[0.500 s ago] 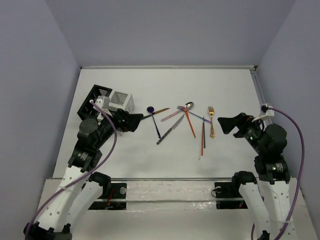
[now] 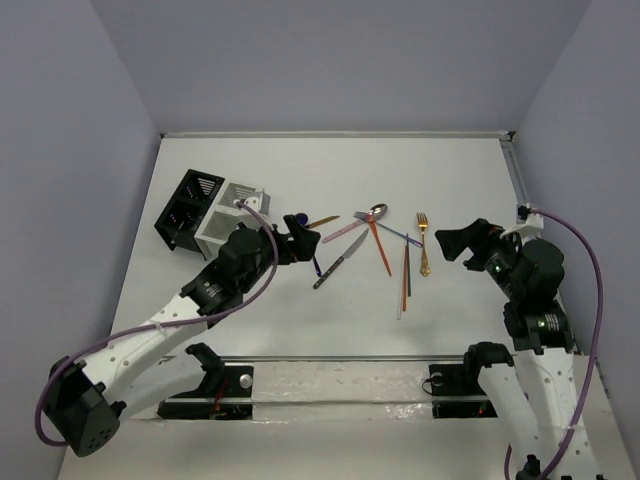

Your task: Sort the eating utensils into containers

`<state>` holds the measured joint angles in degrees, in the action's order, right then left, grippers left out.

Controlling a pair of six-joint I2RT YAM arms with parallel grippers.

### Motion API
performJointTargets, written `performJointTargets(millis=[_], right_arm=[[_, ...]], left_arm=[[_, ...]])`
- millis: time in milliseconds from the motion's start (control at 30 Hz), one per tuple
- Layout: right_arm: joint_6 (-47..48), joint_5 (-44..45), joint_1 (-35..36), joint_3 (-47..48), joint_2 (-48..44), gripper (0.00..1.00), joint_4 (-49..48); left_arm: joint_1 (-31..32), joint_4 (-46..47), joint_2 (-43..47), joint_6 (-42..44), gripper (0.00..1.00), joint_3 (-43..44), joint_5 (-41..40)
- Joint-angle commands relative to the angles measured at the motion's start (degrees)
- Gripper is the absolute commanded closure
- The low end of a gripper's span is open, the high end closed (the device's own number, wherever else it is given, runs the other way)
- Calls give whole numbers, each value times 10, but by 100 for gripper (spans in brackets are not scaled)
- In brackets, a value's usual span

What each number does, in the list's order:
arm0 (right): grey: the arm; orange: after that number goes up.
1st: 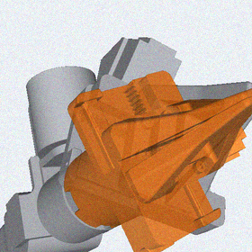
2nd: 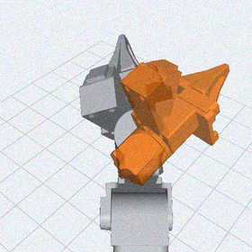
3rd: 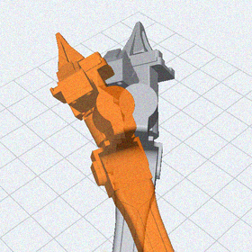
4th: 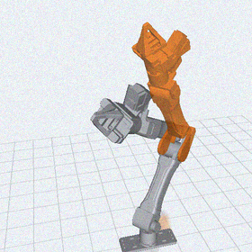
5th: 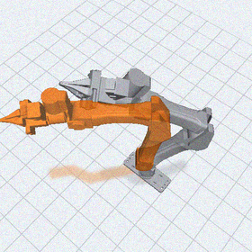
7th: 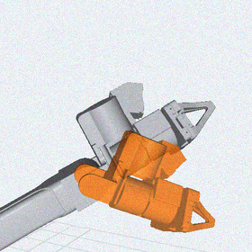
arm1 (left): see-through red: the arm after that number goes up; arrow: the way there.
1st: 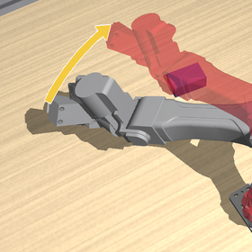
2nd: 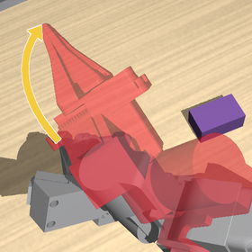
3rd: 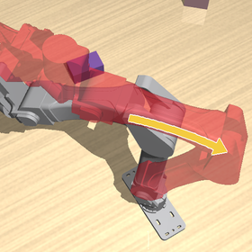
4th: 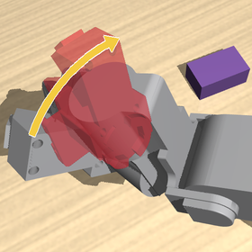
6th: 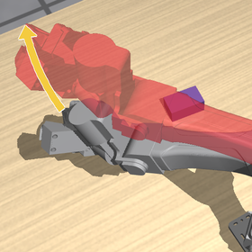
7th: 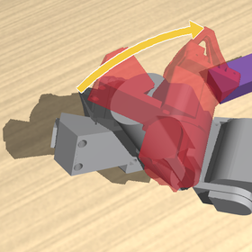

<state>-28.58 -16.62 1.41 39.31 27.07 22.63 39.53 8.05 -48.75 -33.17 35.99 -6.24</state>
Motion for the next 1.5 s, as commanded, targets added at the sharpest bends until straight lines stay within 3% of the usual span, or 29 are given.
performJointTargets(millis=[0,200,367,567,667,733,1033,1100,1467], right_arm=[[-21,-29,-3,-26,31,1,-68],[-35,-49,-3,-67,41,2,-130],[-32,-69,-3,-80,56,4,-147],[-29,-87,-3,-97,68,6,-168],[-31,-98,-3,-104,69,7,-175],[-32,-106,-3,-107,69,7,-179],[-33,-112,13,-114,64,8,-185],[-33,-111,13,-115,64,9,-185],[-35,-118,24,-120,69,9,-188]], left_arm=[[41,3,-65,-16,1,21,-187],[93,-40,-175,-34,4,55,-281],[93,-33,-277,-46,8,81,-291],[88,-51,-411,-57,12,177,-306],[83,-62,-464,-60,15,210,-303],[83,-65,-494,-56,25,245,-308],[60,-74,-558,-60,39,266,-318],[55,-79,-568,-60,46,276,-317],[30,-59,-587,-56,58,266,-309]])
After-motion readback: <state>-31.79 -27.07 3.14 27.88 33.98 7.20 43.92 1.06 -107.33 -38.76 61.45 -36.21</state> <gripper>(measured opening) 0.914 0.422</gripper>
